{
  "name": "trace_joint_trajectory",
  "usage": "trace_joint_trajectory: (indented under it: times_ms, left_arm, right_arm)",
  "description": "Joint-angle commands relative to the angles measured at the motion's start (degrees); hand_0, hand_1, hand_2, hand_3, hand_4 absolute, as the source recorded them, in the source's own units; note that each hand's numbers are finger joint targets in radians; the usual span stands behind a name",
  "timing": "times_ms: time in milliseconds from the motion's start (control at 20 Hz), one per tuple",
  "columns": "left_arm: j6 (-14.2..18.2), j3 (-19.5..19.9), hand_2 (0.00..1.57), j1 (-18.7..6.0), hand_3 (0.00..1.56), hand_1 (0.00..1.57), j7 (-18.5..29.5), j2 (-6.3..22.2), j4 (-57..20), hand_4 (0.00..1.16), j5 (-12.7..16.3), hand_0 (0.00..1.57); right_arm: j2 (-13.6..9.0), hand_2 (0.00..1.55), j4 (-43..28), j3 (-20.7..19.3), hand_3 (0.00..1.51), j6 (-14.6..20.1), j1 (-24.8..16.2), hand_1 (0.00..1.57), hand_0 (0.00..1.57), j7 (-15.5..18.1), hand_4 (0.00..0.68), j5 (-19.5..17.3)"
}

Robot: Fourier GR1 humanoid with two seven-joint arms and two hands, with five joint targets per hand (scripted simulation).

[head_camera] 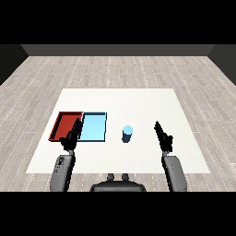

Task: Pick the blue can and put it in the blue box

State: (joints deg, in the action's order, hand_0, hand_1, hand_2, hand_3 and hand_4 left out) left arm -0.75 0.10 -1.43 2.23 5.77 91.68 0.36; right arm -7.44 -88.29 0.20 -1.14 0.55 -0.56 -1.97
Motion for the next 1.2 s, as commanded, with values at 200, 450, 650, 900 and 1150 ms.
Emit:
trace_joint_trajectory:
  times_ms: [200, 450, 650, 900, 1150]
  left_arm:
    - [-0.68, -0.45, 0.0, 1.29, 0.0, 0.0, -1.61, -0.87, -2.39, 0.0, -1.51, 0.0]
    - [-2.16, 1.15, 0.0, 1.36, 0.0, 0.0, 16.44, -5.3, 4.04, 0.0, 4.76, 0.0]
    - [-4.55, 3.4, 0.0, 1.06, 0.0, 0.0, 21.95, -4.41, -1.27, 0.0, 6.38, 0.0]
    - [-3.34, 2.58, 0.0, 0.16, 0.0, 0.0, 23.55, -4.99, -3.19, 0.0, 4.91, 0.0]
    - [-2.84, -0.38, 0.0, 4.97, 0.0, 0.0, 19.85, -5.68, 3.53, 0.0, 6.27, 0.0]
  right_arm:
    - [3.83, 0.0, -1.55, 0.83, 0.0, 3.0, 1.87, 0.0, 0.0, -0.84, 0.0, -1.98]
    - [6.97, 0.0, -5.28, -0.08, 0.0, -3.39, 3.01, 0.0, 0.0, 12.02, 0.0, 7.91]
    - [5.48, 0.0, -4.19, -0.89, 0.0, -6.22, 1.66, 0.0, 0.0, 15.2, 0.0, 9.86]
    - [7.36, 0.0, -2.52, 1.18, 0.0, -4.47, 2.97, 0.0, 0.0, 15.29, 0.0, 8.81]
    - [6.92, 0.0, 0.13, 0.39, 0.0, -4.66, 2.32, 0.0, 0.0, 17.11, 0.0, 8.13]
